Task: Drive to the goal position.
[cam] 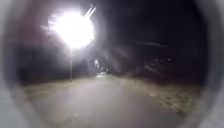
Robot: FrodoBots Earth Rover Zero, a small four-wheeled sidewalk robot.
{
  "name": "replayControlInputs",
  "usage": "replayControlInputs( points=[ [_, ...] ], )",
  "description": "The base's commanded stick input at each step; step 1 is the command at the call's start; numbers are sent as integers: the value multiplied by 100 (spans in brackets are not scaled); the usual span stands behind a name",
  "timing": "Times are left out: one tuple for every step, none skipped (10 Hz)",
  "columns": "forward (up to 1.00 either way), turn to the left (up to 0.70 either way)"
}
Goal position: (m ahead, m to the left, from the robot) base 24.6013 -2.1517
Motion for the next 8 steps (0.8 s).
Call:
replayControlInputs(
  points=[
    [100,0],
    [100,0],
    [100,0],
    [100,0],
    [100,0],
    [100,40],
    [100,33],
    [100,0]
  ],
)
